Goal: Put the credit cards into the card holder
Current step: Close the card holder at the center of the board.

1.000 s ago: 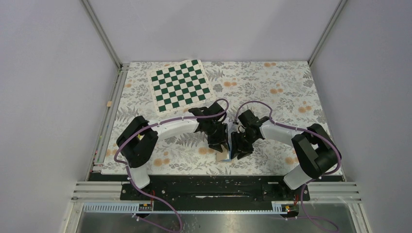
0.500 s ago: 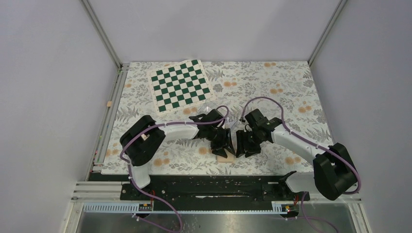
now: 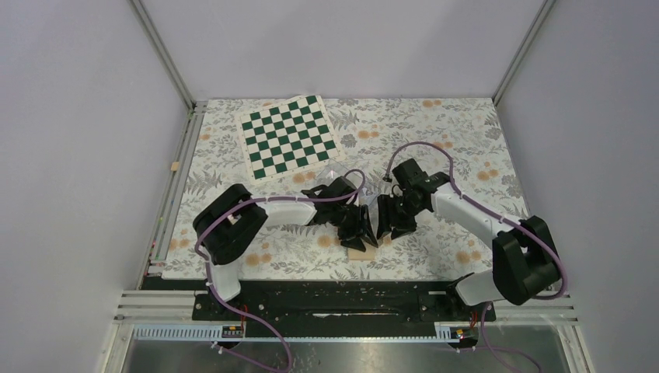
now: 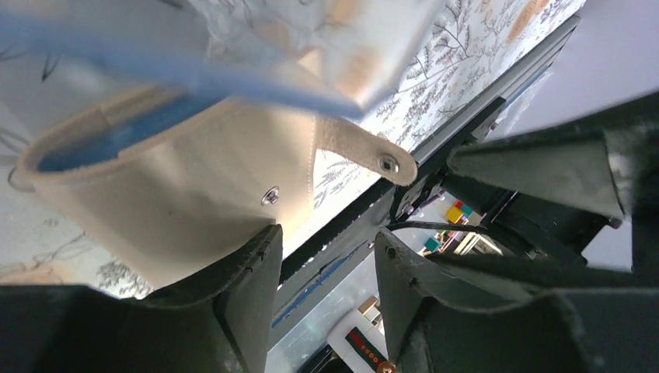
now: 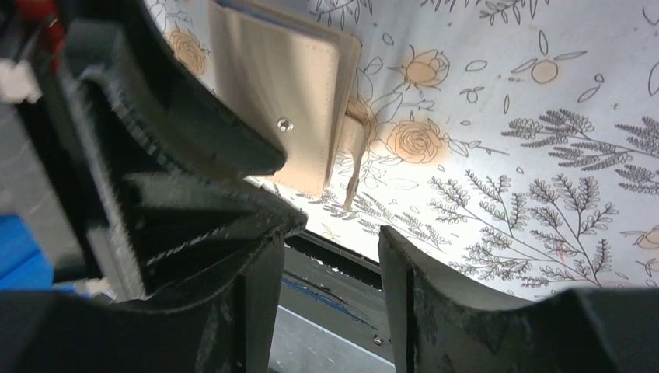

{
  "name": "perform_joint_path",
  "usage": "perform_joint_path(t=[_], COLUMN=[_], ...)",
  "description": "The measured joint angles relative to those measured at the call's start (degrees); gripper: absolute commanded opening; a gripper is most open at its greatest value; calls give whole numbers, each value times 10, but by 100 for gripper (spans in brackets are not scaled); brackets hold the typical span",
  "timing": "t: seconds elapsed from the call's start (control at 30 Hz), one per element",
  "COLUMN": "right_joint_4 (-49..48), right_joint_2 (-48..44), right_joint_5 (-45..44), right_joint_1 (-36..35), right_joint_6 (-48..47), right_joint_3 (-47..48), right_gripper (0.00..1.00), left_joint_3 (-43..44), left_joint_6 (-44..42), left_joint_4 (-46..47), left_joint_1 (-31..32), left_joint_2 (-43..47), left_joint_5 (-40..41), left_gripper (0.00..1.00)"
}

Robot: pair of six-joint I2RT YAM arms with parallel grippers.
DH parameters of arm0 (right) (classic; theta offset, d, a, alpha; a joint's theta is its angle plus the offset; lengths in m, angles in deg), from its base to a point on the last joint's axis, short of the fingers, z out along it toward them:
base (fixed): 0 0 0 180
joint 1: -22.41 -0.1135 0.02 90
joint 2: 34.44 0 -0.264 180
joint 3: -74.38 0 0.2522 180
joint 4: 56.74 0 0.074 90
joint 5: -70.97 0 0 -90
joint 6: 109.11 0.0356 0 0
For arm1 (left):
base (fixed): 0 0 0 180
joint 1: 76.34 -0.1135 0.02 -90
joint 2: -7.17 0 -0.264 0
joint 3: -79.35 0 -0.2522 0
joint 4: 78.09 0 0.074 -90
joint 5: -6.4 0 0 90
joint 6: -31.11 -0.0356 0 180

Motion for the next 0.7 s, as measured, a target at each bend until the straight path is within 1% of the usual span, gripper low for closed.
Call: perform_joint_path(t=[0.17, 0.27, 0.33, 0.47, 0.6, 0.7], right_joint_4=[0, 0, 0, -5, -15, -23], right_joint_2=[42, 58, 66, 75, 77, 77], right_joint_5=[5, 9, 14, 19, 32, 39], right_joint_1=[3, 4, 4, 4, 9, 12], right_joint_6=[-8, -10, -10, -10, -9, -8], right_joint_3=[22, 29, 31, 32, 32, 32], right_gripper=[50, 48, 48, 44, 40, 34], left_joint_3=[-12, -16, -19, -22, -25, -25], left_joint_6=[-5, -15, -26, -51, -66, -71], left_joint_4=[-5, -9, -15, -50, -69, -69], left_joint_1=[-14, -34, -46, -61, -56, -45], left_joint_2=[51, 91, 108, 111, 90, 65], left_joint_5=[0, 1, 5, 20, 21, 22], left_gripper=[46, 43, 38, 22, 13, 8])
